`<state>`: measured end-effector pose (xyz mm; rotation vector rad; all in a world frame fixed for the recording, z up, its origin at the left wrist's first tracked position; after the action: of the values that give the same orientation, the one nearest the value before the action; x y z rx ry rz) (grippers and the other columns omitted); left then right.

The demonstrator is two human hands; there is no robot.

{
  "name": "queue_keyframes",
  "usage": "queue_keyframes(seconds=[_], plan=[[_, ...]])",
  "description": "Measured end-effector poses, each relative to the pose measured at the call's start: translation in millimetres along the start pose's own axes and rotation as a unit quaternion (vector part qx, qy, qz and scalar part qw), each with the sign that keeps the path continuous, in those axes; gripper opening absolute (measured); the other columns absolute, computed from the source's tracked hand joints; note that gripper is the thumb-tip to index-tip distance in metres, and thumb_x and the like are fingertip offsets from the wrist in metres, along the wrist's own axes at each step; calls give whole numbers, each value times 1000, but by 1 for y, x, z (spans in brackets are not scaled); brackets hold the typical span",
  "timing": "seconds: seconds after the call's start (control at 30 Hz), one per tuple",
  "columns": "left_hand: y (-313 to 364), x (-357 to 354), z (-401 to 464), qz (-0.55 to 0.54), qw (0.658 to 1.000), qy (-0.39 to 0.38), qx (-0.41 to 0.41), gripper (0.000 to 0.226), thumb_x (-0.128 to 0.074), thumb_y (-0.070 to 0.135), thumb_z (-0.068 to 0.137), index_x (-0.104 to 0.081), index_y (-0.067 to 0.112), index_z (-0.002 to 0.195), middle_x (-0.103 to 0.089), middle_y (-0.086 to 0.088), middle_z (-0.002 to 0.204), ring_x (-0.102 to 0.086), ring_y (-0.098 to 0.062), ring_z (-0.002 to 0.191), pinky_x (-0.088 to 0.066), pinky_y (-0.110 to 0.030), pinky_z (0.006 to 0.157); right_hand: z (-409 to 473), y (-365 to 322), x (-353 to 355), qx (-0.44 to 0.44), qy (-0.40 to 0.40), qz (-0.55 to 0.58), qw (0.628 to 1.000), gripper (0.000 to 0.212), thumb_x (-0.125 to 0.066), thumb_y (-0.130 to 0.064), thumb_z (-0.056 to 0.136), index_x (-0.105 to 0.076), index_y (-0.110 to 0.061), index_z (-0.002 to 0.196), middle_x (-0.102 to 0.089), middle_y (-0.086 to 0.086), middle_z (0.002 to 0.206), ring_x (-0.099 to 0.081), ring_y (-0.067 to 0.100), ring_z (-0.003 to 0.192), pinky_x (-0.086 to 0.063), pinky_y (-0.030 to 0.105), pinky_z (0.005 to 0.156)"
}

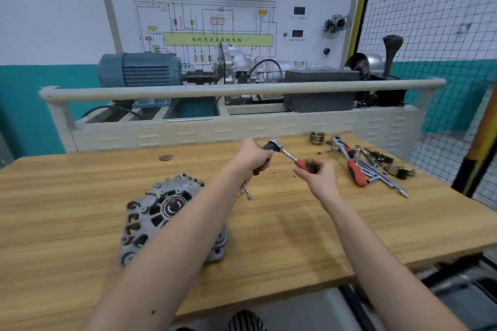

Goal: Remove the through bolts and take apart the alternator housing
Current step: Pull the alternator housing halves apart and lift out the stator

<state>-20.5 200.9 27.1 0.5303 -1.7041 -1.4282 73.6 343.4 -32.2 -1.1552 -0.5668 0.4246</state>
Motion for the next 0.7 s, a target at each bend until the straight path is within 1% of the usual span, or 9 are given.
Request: queue_keyframes(seconds=[0.07, 0.1, 0.17, 0.2, 0.23, 0.3, 0.37, 0.43, 0.7], plan=[[-26, -18, 9, 72, 996, 23, 48, 15, -56, 11, 94, -49, 3, 82, -52, -15, 66, -53, -26, 61, -34, -27, 53, -4, 30, 1, -38, -9, -15, 999, 20, -75, -7, 82, -68, -4, 101, -65, 2, 88, -57, 13, 81, -40, 11, 62], [-36, -24, 12, 117, 991, 33, 58, 13, -56, 14, 94, -53, 4, 87, -58, -20, 72, -60, -31, 69, -36, -29, 58, -6, 42, -1, -54, -14, -27, 998, 21, -74, -8, 83, -68, -4, 103, -64, 1, 89, -57, 13, 83, -40, 10, 62], [-50, -30, 14, 237, 968, 57, 59, 21, -55, 18, 95, -52, 6, 77, -66, -20, 97, -65, -34, 90, -38, -30, 64, -9, 61, -9, -71, -33, -67, 995, 23, -72, -9, 85, -69, -4, 107, -65, 1, 92, -59, 16, 88, -41, 19, 74], [-53, -31, 13, 296, 951, 71, 49, 27, -54, 17, 95, -46, 8, 70, -67, -17, 103, -64, -32, 91, -39, -30, 64, -10, 67, -14, -74, -44, -83, 993, 23, -71, -9, 86, -69, -5, 108, -66, 3, 94, -61, 20, 93, -43, 25, 79], [-56, -31, 12, 338, 937, 83, 36, 28, -53, 13, 94, -42, 10, 69, -67, -15, 105, -63, -31, 92, -39, -30, 64, -10, 71, -19, -78, -50, -95, 991, 23, -70, -9, 86, -70, -5, 108, -67, 5, 98, -62, 24, 97, -44, 29, 84], [-59, -32, 10, 391, 916, 86, 15, 18, -50, 4, 90, -46, 11, 74, -67, -15, 107, -63, -32, 99, -41, -31, 67, -11, 75, -27, -89, -54, -126, 987, 23, -70, -11, 86, -71, -9, 109, -70, 9, 107, -62, 27, 104, -45, 32, 88], [-66, -33, 8, 419, 905, 78, 11, 12, -48, 2, 90, -58, 8, 89, -66, -16, 112, -61, -33, 107, -44, -32, 74, -12, 77, -34, -80, -61, -199, 975, 24, -70, -17, 87, -72, -14, 110, -68, 11, 112, -59, 29, 109, -44, 36, 92], [-73, -35, 9, 435, 897, 72, 17, 19, -47, 3, 91, -60, 5, 104, -64, -16, 116, -60, -33, 111, -47, -34, 82, -14, 76, -38, -57, -63, -280, 956, 23, -68, -23, 89, -72, -22, 111, -61, 9, 116, -52, 29, 116, -36, 37, 94], [-80, -39, -5, 466, 883, 51, 41, 27, -45, 5, 92, -58, 3, 116, -59, -20, 125, -55, -34, 118, -46, -37, 92, -18, 71, -41, -49, -59, -322, 944, 25, -64, -23, 91, -70, -26, 116, -55, 7, 124, -43, 28, 122, -29, 36, 96]])
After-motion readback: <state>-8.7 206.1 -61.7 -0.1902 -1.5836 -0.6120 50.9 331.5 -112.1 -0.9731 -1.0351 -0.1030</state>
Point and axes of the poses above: each hand's wrist, its own z-axis towards the middle knuckle, its own x-axis out of the back of the hand, y = z × x, the point moved 5 cm from there along z, towards the middle knuckle
